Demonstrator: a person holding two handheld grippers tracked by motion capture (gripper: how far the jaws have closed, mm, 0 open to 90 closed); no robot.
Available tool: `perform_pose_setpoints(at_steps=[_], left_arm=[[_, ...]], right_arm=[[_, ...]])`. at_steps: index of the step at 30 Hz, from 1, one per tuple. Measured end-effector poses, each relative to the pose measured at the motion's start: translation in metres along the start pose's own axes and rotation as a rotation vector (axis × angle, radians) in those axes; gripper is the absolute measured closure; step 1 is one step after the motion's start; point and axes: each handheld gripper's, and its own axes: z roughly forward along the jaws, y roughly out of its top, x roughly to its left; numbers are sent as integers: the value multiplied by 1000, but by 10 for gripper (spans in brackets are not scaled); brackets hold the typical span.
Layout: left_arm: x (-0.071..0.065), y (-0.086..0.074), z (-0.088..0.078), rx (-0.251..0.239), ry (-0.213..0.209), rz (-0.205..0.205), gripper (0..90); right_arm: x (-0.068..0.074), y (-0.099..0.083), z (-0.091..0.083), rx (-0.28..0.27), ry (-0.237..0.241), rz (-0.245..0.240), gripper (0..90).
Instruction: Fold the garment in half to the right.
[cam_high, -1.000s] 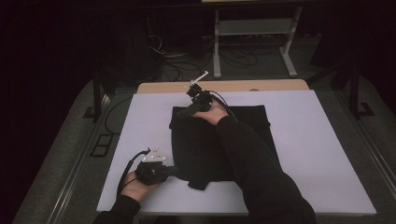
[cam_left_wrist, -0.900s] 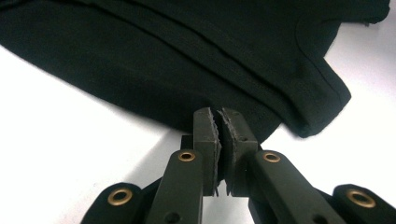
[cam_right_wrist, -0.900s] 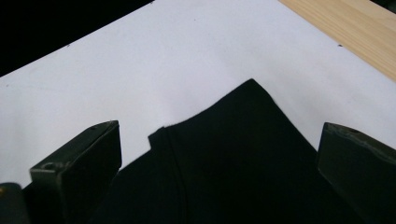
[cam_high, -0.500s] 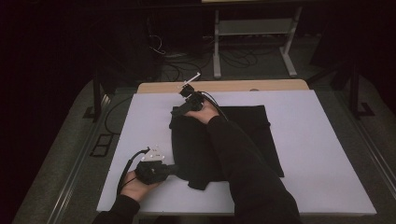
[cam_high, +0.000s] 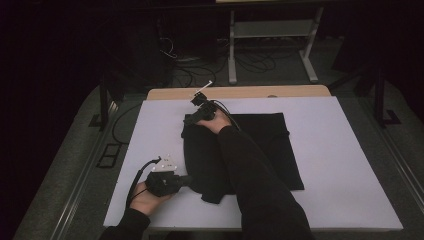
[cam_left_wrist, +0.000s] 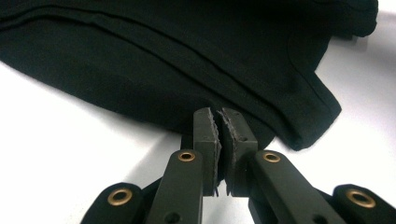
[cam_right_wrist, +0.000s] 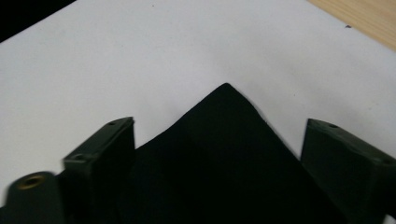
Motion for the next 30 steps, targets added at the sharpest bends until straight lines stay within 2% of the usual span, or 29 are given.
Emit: perform_pose_setpoints(at_steps=[2,13,20,25,30], left_arm=[[0,0,0,-5,-3,-2,837],[-1,3,1,-5,-6,6,837],[-1,4,2,-10,-8,5,837],[-2,5,3,-9,-8,9,837],[-1,5,4,-9,-6,9,837]], right_arm=[[0,0,1,-8,5,-3,166],[0,-1,8,-14,-31,12,449],[3,-1,8,-9,-47,-10,652],[6,-2,9,-4,-54,-8,842],[7,-2,6,12,-49,-2,881]])
